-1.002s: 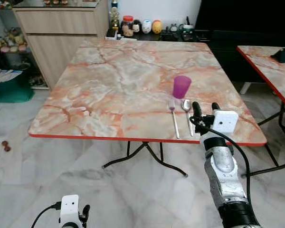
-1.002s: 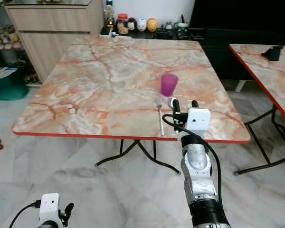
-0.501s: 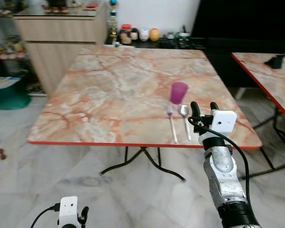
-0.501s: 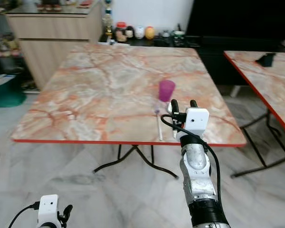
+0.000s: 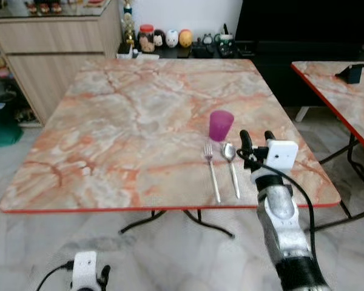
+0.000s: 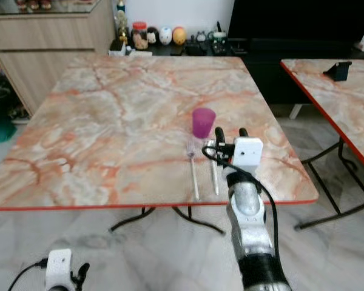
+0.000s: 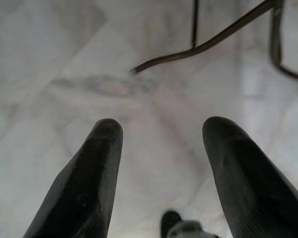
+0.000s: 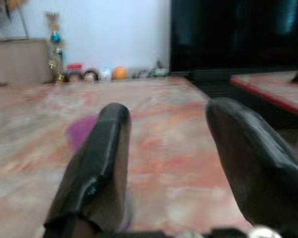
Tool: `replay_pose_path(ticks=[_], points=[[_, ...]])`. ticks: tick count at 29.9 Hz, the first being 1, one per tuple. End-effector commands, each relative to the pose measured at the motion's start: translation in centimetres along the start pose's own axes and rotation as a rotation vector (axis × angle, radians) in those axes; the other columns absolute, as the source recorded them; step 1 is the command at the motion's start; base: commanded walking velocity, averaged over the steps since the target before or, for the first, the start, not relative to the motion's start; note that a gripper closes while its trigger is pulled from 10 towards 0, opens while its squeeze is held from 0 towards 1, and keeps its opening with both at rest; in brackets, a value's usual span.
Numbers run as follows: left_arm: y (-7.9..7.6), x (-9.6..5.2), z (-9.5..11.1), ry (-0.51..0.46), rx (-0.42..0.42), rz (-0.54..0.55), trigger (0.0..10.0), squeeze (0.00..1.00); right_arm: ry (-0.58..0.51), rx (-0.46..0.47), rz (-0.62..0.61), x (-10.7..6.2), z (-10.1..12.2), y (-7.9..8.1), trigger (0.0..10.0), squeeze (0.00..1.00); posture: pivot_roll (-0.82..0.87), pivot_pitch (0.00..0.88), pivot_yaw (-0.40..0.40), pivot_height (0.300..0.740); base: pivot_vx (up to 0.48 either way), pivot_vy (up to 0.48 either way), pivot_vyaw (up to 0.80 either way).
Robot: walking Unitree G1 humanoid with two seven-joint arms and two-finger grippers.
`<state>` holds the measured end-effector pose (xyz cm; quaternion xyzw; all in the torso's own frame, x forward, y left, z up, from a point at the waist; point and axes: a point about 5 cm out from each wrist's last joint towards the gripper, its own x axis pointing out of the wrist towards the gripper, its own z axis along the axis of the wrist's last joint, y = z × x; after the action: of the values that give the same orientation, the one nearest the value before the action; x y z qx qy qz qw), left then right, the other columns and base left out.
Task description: Setting the table
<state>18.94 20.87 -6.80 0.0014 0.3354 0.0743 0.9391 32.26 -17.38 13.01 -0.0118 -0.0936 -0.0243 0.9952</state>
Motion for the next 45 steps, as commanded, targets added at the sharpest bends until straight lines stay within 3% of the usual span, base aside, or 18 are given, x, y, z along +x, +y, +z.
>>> replay_pose_path(ticks=[1, 6, 7, 8, 9, 17, 23, 30, 31, 32, 45], points=[[0.8, -0.1, -0.4, 0.021, 0.013, 0.020, 10.0, 0.00, 0.003, 0.001, 0.014, 0.1, 0.1, 0.5, 10.0, 0.00, -0.08, 0.000, -0.020, 0.719, 0.000, 0.000, 0.00], [0.8, -0.2, -0.5, 0.023, 0.012, 0.019, 10.0, 0.00, 0.060, 0.006, 0.046, -0.1, -0.8, 0.7, 10.0, 0.00, -0.08, 0.000, -0.022, 0.719, 0.000, 0.000, 0.00], [0.8, -0.2, -0.5, 0.024, 0.011, 0.019, 10.0, 0.00, 0.076, 0.003, 0.056, -0.1, -1.0, 0.8, 10.0, 0.68, -0.08, 0.000, -0.022, 0.719, 0.000, 0.000, 0.00], [0.8, -0.2, -0.5, 0.025, 0.011, 0.019, 10.0, 0.00, 0.087, 0.001, 0.062, -0.1, -1.1, 0.9, 10.0, 0.68, -0.08, 0.000, -0.022, 0.719, 0.000, 0.000, 0.00], [0.7, -0.2, -0.5, 0.026, 0.011, 0.018, 10.0, 0.00, 0.123, -0.020, 0.072, -0.2, -1.7, 0.9, 10.0, 1.00, -0.08, 0.000, -0.021, 0.719, 0.000, 0.000, 0.00], [0.7, -0.2, -0.6, 0.029, 0.012, 0.014, 10.0, 0.00, 0.239, -0.040, 0.098, -0.6, -3.3, 1.1, 10.0, 1.00, -0.08, 0.000, -0.021, 0.719, 0.000, 0.000, 0.00], [0.6, -0.2, -0.5, 0.029, 0.012, 0.011, 10.0, 0.00, 0.260, -0.021, 0.143, -0.8, -3.5, 1.7, 10.0, 1.00, -0.08, 0.000, -0.023, 0.719, 0.000, 0.000, 0.00], [0.5, -0.2, -0.6, 0.035, 0.011, 0.011, 10.0, 0.00, 0.413, -0.029, 0.184, -1.7, -5.6, 2.0, 10.0, 1.00, -0.08, 0.000, -0.025, 0.719, 0.000, 0.000, 0.00], [0.5, -0.2, -0.7, 0.037, 0.010, 0.012, 10.0, 0.00, 0.439, -0.027, 0.207, -2.0, -6.1, 2.2, 10.0, 0.18, -0.08, 0.000, -0.025, 0.719, 0.000, 0.000, 0.00], [0.5, -0.2, -0.7, 0.037, 0.010, 0.012, 10.0, 0.00, 0.453, -0.027, 0.219, -2.1, -6.4, 2.3, 10.0, 0.00, -0.08, 0.000, -0.026, 0.719, 0.000, 0.000, 0.00], [0.6, -0.3, -0.8, 0.038, 0.006, 0.017, 10.0, 0.00, 0.482, -0.011, 0.197, -2.0, -7.0, 1.9, 10.0, 0.00, -0.08, 0.000, -0.029, 0.719, 0.000, 0.000, 0.00]])
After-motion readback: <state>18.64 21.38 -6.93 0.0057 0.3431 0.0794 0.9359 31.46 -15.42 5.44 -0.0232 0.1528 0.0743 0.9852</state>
